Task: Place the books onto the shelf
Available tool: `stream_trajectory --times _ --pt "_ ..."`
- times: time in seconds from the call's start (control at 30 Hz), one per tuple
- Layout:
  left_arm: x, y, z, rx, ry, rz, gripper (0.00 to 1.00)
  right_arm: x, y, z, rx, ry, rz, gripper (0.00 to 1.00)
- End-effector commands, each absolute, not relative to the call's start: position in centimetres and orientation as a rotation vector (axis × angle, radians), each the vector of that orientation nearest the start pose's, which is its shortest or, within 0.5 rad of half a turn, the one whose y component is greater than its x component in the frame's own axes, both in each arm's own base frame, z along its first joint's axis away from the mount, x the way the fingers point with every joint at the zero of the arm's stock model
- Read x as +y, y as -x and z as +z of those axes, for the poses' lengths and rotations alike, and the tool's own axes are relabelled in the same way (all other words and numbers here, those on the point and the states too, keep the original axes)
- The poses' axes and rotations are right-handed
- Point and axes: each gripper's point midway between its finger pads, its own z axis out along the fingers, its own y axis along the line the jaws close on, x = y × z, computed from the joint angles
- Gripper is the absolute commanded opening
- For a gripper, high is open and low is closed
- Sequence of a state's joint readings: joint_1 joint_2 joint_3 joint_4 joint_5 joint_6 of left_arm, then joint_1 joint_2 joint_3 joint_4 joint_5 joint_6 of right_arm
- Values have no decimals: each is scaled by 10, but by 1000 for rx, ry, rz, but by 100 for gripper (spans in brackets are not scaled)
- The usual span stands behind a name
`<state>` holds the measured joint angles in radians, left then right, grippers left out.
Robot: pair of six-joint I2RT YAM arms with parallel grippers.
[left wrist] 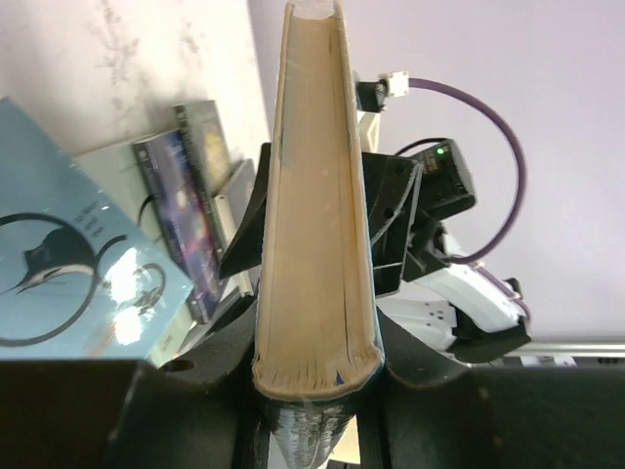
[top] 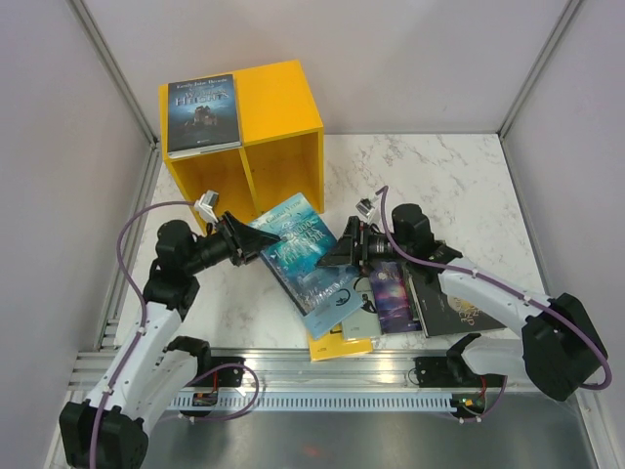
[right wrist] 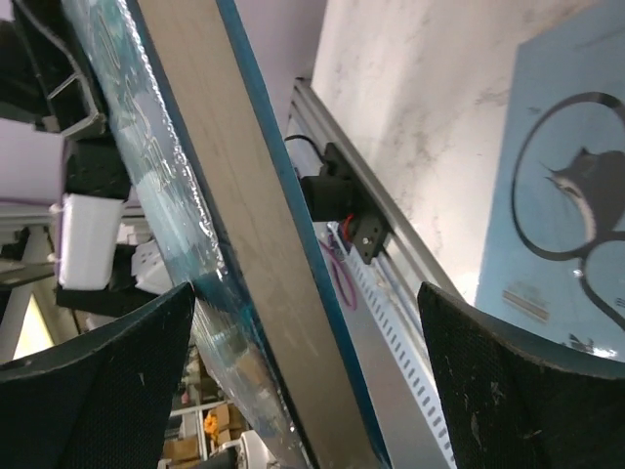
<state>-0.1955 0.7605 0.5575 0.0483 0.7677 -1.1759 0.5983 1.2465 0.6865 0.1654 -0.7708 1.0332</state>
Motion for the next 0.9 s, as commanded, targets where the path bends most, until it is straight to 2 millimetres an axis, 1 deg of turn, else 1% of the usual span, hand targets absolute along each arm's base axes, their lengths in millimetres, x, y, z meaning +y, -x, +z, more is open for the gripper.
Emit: stream_trajectory --times 0.0,0.1,0.13,0.17,0.2,0.23,0.27,0.3,0.33,0.37,0.4,0.43,0.47,0.5,0.53,0.57,0.6,0.63,0.7,0.73,0.83,0.87 --pt "-202 -186 347 1703 45 -1856 2 314 -184 218 2216 169 1836 95" --pt "-203 -187 345 1728 37 -1863 2 314 -182 227 2181 169 1879 70" --pt "-202 -189 343 1737 43 -1858 2 314 -180 229 2178 167 1895 48" --pt "-202 -189 341 1749 46 -1852 2 314 -178 230 2172 173 1907 37" --pt "-203 -192 335 1789 61 -1838 2 314 -178 235 2152 185 1919 27" --pt "-203 -194 332 1811 72 -1826 2 314 -177 237 2143 193 1929 6" --pt "-203 -196 329 1833 79 -1814 6 314 -174 243 2133 198 1950 0" --pt "-203 -199 321 1890 96 -1783 11 314 -173 250 2108 211 1963 0" --pt "-202 -202 318 1921 105 -1757 18 313 -172 257 2087 218 1974 0" --pt "-201 -204 312 1963 128 -1721 33 313 -174 265 2064 217 1972 0" --pt "-199 -207 308 2018 136 -1645 42 313 -176 263 2093 188 1949 0" --pt "-197 -208 307 2040 141 -1610 53 313 -179 277 2068 195 1933 0" --pt "-195 -209 308 2049 139 -1578 62 313 -181 280 2075 182 1916 0" --pt "-192 -213 317 2024 108 -1510 75 313 -184 283 2082 151 1898 0" --pt "-189 -209 311 2078 147 -1480 80 313 -186 290 2069 145 1897 0" --pt "-184 -213 317 2059 133 -1416 92 314 -190 302 2059 130 1890 0" --pt "-183 -208 318 2078 147 -1416 94 314 -192 310 2050 127 1895 0" --pt "-183 -207 324 2059 136 -1414 94 316 -194 326 2019 136 1909 0" --pt "-182 -204 339 2018 110 -1411 94 317 -198 340 2000 116 1909 0" --pt "-181 -200 346 1995 94 -1410 94 318 -201 356 1967 122 1919 0" --pt "-179 -193 362 1945 64 -1404 94 321 -207 377 1941 99 1935 0" --pt "-178 -187 368 1919 49 -1401 94 323 -211 390 1916 101 1941 0"
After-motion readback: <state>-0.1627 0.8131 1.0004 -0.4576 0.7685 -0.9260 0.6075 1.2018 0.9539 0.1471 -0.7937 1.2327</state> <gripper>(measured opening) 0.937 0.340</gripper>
